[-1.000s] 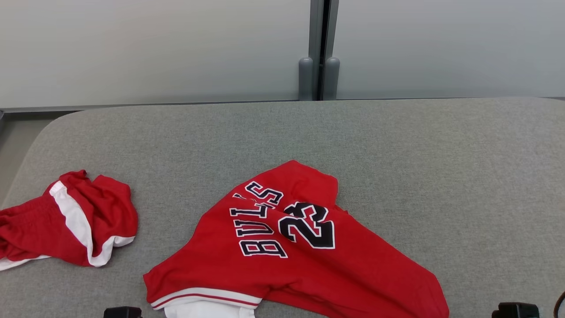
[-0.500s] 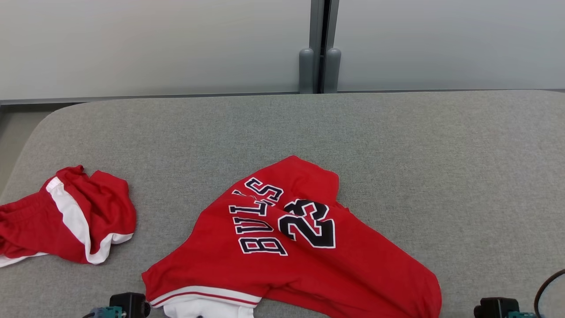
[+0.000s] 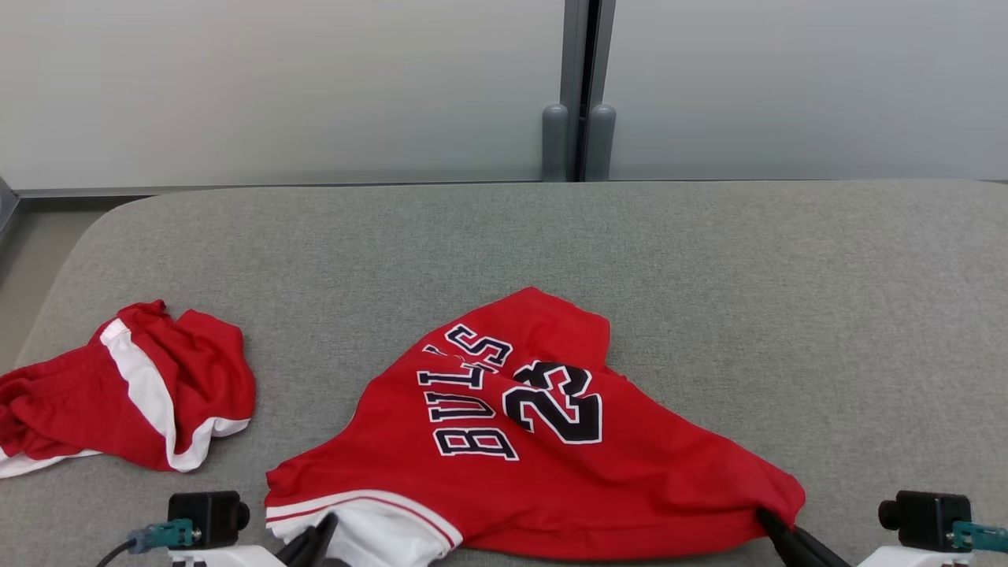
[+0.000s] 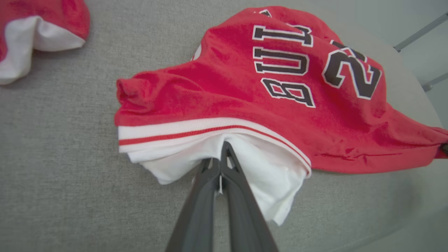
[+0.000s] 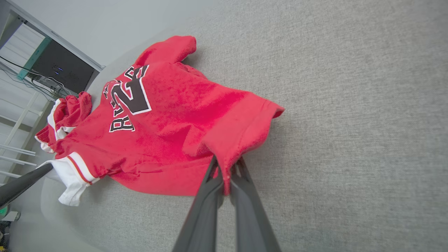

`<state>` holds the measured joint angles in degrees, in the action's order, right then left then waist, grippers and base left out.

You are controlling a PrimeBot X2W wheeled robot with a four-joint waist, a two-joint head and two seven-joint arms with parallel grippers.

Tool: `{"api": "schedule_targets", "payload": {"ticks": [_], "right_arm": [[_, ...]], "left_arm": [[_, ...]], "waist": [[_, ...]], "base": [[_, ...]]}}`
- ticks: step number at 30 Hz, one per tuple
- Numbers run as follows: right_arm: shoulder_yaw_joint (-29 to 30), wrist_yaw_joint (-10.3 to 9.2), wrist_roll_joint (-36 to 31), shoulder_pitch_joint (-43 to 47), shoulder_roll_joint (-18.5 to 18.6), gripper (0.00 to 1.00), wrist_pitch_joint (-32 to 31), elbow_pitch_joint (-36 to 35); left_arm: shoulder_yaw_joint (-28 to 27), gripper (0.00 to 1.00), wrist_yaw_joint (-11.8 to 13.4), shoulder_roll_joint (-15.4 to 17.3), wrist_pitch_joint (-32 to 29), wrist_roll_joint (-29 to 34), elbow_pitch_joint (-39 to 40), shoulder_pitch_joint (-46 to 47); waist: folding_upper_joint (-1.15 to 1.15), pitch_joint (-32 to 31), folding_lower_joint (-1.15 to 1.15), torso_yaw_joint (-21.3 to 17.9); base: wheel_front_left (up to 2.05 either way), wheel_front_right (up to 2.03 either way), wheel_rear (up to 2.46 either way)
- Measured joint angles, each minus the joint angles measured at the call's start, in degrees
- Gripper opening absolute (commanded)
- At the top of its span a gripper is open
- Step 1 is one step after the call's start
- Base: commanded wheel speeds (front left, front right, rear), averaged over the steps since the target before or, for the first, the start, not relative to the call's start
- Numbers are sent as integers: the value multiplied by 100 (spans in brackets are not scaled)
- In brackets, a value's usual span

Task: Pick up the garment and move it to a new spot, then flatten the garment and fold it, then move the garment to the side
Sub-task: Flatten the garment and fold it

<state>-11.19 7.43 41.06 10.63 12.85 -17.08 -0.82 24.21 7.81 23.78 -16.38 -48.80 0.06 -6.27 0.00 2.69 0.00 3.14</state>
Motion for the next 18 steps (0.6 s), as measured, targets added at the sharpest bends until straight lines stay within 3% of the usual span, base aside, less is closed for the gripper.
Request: {"api": "schedule_targets", "payload": {"ticks": [5,12,18], "right_arm": [[244,0,180,63,75,0,-30,-608],[399,0,236,-160,81,0,-2,-1018],[363,0,349,-1277,254,0,-70,-951]], "left_arm": [[-147,0,240,236,-27,154,1006,6],[-220,0,331,368,-97,379,1634,399],[-285,0,103,662,-444,593,1512,1511]], "waist": [[0,-83,0,25],[0,2,0,-32],[0,337,0,-134]], "base": [[0,0,0],[0,0,0],[0,0,0]]}}
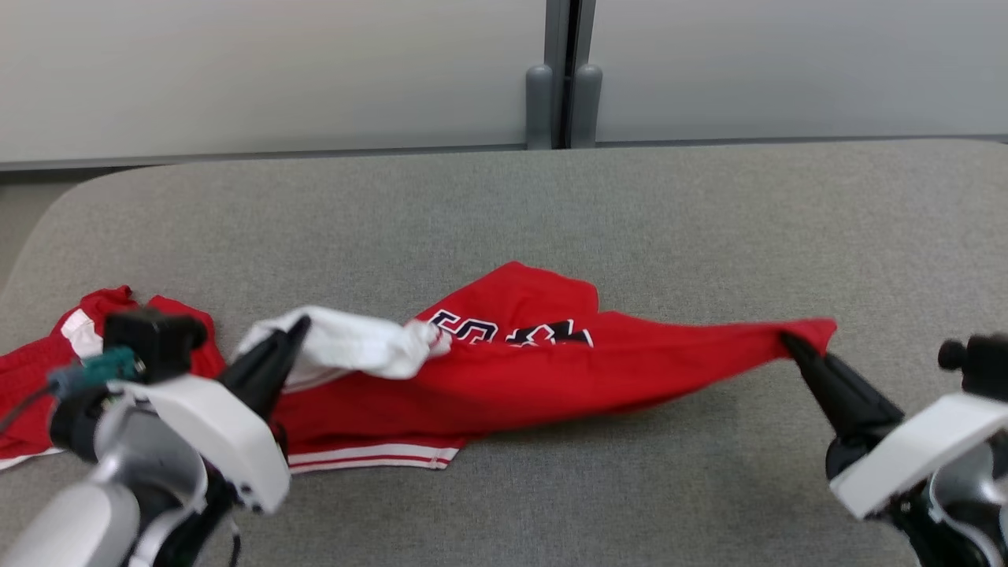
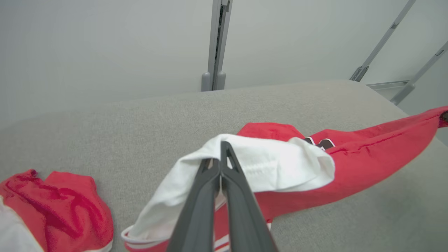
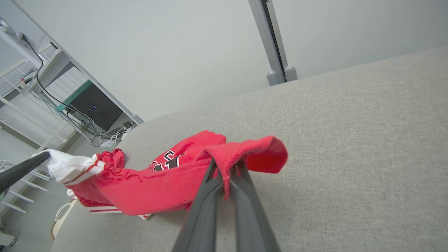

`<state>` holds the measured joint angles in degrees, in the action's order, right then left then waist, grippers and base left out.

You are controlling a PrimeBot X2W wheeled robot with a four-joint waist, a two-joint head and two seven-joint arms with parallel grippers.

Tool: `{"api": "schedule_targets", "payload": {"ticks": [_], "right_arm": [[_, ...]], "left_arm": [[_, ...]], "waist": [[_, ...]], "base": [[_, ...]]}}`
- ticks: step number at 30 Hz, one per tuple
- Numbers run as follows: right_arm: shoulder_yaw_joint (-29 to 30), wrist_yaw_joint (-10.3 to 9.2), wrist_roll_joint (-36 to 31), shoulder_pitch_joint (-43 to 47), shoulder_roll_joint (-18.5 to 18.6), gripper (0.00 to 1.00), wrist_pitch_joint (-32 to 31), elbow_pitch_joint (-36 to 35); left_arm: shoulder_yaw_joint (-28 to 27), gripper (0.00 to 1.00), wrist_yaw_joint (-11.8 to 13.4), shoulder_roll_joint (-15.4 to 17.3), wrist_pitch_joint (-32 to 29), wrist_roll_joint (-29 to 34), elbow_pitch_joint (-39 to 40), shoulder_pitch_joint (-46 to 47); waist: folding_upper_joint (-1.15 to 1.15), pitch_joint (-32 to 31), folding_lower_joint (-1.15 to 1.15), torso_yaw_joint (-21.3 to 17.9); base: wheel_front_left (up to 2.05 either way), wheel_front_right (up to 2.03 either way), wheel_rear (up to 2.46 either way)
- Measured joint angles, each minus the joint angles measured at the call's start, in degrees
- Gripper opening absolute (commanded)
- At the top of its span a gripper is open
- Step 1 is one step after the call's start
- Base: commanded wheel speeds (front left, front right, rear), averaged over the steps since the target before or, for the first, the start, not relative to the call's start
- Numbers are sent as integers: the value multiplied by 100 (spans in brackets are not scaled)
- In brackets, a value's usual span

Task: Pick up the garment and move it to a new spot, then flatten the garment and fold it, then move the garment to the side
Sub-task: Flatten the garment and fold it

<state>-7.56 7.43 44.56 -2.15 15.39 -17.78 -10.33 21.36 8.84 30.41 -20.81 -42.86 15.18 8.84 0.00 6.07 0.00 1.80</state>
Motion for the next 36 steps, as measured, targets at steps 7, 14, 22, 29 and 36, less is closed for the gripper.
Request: {"api": "schedule_targets", "payload": {"ticks": [7,14,22,29,36], "right_arm": [[-81,0,816,-2088,280,0,-550,669],[-289,0,1321,-4454,631,0,-899,1678],[-592,0,1396,-6778,761,0,-449,2796],[-990,0,1575,-7887,883,0,78,3507],[-1419,0,1782,-8301,1111,0,271,3813]], "left_arm": [[-2,0,-636,93,-307,296,-1117,2423],[210,0,-1271,-241,-192,711,-2685,4883],[348,0,-1547,-614,606,999,-4265,7165],[537,0,-1610,-831,1250,1111,-5290,8425],[893,0,-1626,-938,1403,945,-5785,8914]], "waist": [[0,668,0,-58],[0,1392,0,-90],[0,2023,0,-198],[0,2106,0,-342],[0,2158,0,-322]], "base": [[0,0,0],[0,0,0],[0,0,0],[0,0,0],[0,0,0]]}}
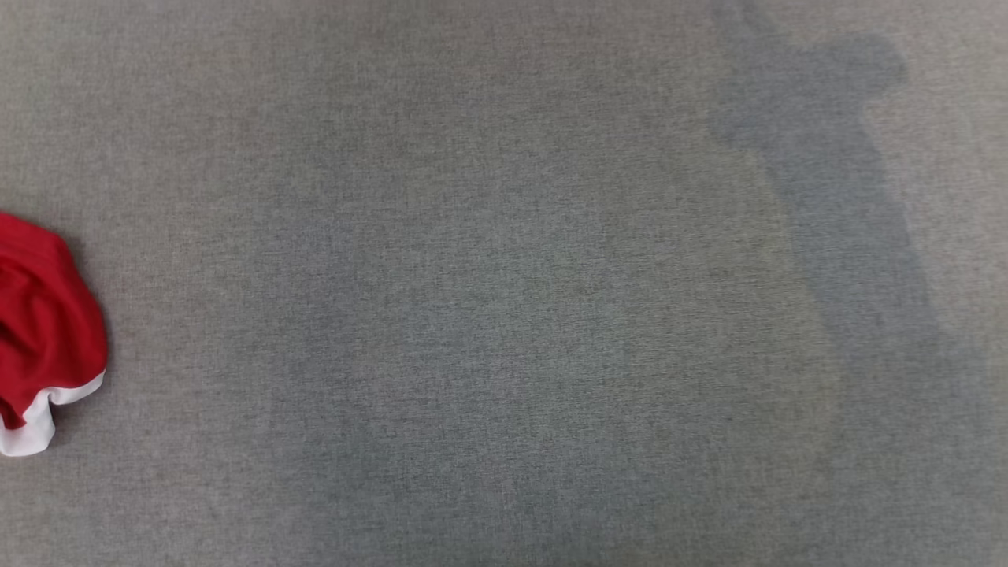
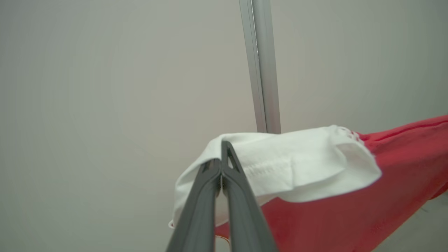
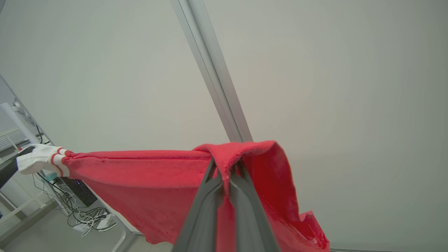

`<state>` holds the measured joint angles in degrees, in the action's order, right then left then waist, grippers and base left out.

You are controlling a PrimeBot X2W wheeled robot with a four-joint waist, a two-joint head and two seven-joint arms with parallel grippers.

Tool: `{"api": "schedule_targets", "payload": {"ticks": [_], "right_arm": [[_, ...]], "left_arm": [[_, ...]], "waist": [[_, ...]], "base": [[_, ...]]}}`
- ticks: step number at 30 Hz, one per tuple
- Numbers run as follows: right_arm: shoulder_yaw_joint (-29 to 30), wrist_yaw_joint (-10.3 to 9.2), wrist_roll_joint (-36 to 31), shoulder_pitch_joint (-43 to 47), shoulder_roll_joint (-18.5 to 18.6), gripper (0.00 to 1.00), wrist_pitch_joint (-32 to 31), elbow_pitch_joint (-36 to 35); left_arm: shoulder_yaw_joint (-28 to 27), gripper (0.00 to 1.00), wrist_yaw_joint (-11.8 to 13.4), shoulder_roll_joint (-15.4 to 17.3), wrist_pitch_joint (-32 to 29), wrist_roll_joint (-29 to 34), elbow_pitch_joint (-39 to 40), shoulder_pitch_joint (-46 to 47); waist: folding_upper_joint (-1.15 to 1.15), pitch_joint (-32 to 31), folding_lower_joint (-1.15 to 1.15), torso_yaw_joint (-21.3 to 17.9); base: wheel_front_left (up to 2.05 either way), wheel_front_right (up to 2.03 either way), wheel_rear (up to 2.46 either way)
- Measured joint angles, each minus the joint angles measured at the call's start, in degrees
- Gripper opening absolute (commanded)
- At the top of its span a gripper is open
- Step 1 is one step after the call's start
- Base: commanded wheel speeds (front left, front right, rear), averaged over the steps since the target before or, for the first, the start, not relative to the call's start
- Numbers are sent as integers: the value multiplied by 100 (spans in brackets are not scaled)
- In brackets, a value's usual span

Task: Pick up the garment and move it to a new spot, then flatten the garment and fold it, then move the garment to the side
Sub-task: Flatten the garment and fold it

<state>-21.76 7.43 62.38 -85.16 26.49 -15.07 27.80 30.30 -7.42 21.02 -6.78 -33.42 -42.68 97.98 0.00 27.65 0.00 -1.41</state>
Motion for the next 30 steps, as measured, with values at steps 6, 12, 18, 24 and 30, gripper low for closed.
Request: {"api": "schedule_targets", "payload": {"ticks": [6,12,18,24,30], "right_arm": [[-517,0,279,235,211,0,37,90],[-1084,0,754,1076,415,0,-275,69],[-1674,0,1026,2012,573,0,-615,-12],[-2142,0,1255,3000,751,0,-864,-151],[-2427,1,1452,3825,889,0,-1074,-391]], "left_arm": [[486,0,0,24,-104,-550,-220,-297],[992,0,-1,138,-208,-1167,-92,-1204],[1428,0,0,547,-810,-1800,311,-2301],[1797,0,-2,1143,-1742,-2463,1026,-3513],[2056,0,135,1873,-2677,-2971,2060,-4606]], "waist": [[0,144,0,131],[0,39,0,260],[0,-334,0,258],[0,-927,0,235],[0,-1616,0,182]], "base": [[0,0,0],[0,0,0],[0,0,0],[0,0,0],[0,0,0]]}}
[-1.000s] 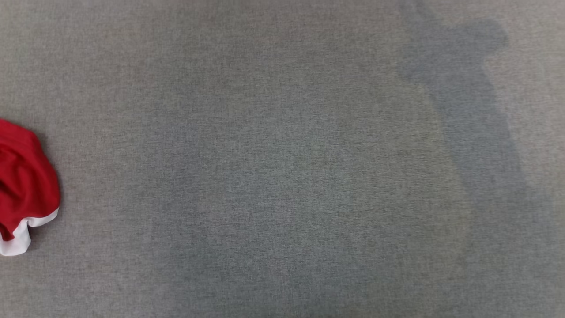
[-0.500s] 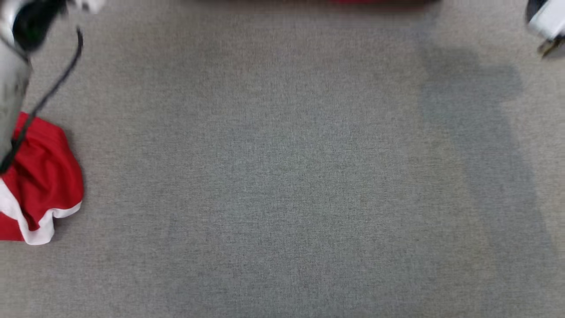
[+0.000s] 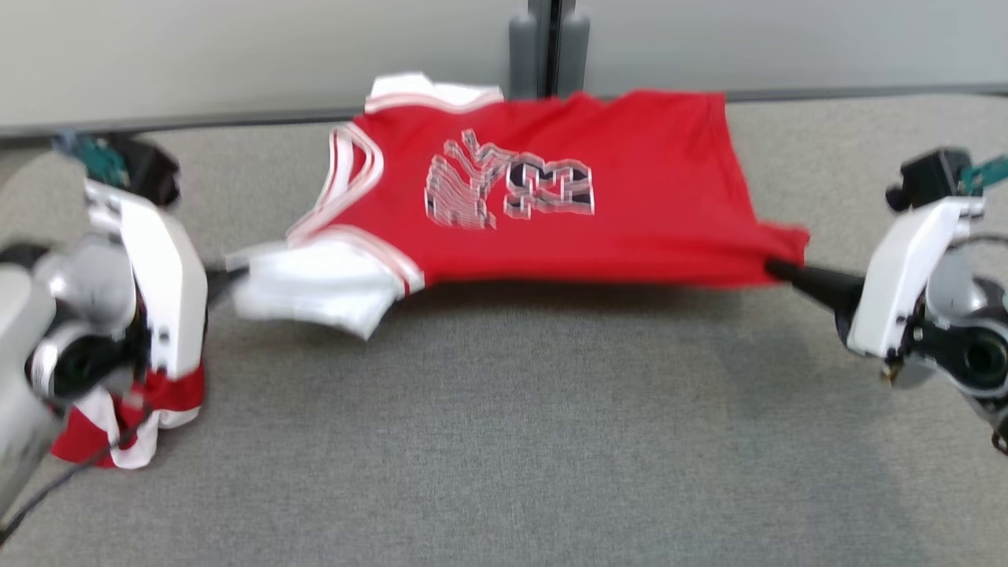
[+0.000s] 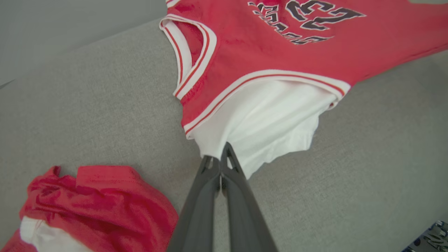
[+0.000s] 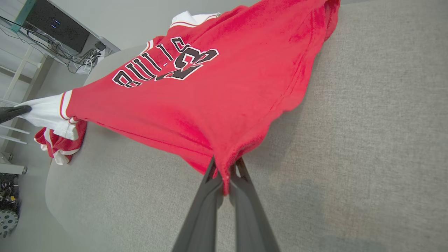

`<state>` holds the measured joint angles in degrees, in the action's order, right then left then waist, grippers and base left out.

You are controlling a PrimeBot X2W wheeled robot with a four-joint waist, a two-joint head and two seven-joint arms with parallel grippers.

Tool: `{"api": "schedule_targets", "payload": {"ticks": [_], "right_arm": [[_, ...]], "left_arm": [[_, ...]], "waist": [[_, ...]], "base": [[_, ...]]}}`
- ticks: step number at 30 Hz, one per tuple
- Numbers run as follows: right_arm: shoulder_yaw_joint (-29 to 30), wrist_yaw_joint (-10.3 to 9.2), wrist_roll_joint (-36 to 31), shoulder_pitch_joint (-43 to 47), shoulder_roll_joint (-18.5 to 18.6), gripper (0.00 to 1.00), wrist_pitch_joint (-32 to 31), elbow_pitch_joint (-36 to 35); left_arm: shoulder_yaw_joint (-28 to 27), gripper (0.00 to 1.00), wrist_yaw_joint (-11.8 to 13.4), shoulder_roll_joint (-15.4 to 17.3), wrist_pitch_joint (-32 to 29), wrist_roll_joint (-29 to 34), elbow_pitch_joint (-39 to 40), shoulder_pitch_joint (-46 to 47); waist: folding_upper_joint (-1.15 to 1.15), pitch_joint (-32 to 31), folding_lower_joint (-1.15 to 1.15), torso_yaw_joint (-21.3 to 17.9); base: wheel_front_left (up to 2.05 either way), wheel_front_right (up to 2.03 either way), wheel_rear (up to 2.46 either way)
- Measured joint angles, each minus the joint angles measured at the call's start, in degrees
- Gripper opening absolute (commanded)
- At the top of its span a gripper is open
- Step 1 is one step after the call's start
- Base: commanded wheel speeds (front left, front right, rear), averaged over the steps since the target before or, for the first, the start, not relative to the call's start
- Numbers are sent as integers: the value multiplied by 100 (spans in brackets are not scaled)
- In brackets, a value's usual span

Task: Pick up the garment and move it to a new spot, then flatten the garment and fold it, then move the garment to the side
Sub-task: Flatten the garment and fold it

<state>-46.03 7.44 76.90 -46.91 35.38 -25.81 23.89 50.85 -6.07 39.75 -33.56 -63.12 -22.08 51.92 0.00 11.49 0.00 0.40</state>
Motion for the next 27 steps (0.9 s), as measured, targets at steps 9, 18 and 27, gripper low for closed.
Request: {"api": "schedule_targets", "payload": {"ticks": [9,18,27], "right_arm": [[-202,0,283,1098,700,0,-647,-694],[64,0,534,2131,1691,0,-1143,-2119],[527,0,366,2403,1797,0,-1287,-2459]], "left_arm": [[216,0,901,1244,-1340,-944,2448,-1311],[325,0,1686,2228,-1896,-1590,4453,-2079],[64,0,1807,2238,-1784,-1782,4426,-1983]], "waist": [[0,-728,0,-57],[0,-541,0,-115],[0,-324,0,-207]], "base": [[0,0,0],[0,0,0],[0,0,0]]}}
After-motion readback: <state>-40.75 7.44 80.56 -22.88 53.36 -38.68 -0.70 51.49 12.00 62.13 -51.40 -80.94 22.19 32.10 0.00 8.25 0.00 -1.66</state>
